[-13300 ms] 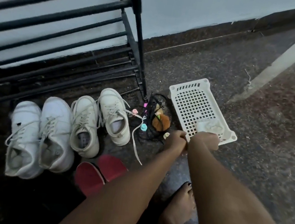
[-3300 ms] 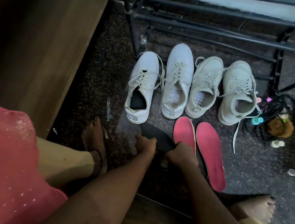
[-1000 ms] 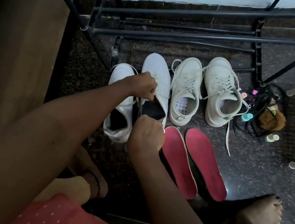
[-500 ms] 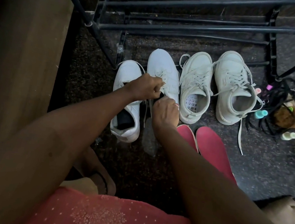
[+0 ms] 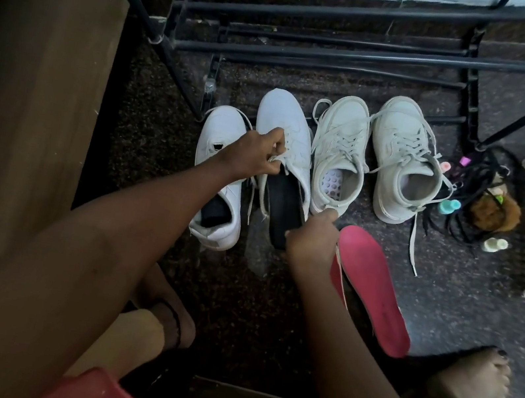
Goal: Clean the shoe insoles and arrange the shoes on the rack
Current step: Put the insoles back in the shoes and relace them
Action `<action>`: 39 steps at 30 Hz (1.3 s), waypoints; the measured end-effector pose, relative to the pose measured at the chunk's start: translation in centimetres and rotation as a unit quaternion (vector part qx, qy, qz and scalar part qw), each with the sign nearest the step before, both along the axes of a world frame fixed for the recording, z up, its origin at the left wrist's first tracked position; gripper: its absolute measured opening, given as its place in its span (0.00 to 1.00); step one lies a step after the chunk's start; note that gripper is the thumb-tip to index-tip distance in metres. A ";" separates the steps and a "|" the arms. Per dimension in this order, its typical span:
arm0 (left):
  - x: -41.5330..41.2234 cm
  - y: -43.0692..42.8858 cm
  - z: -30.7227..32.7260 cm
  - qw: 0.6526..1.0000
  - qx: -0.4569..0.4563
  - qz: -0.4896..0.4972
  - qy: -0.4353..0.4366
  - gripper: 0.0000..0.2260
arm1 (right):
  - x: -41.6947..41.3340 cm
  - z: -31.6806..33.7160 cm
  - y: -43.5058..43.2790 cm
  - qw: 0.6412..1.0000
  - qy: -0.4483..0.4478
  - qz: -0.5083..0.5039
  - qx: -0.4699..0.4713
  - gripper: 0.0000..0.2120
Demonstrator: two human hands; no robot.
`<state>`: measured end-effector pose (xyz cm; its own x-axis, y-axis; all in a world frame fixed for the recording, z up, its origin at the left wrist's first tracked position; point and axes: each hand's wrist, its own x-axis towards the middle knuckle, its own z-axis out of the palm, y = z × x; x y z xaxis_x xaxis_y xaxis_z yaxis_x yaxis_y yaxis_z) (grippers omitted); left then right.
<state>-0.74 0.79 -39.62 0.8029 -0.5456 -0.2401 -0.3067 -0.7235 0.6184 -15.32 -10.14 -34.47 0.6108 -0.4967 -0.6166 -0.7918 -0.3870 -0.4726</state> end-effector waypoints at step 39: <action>0.4 0.4 -1.9 0.999 -0.016 -0.029 -0.036 0.10 | -1.4 -5.8 1.2 0.822 -0.247 0.417 -0.298 0.03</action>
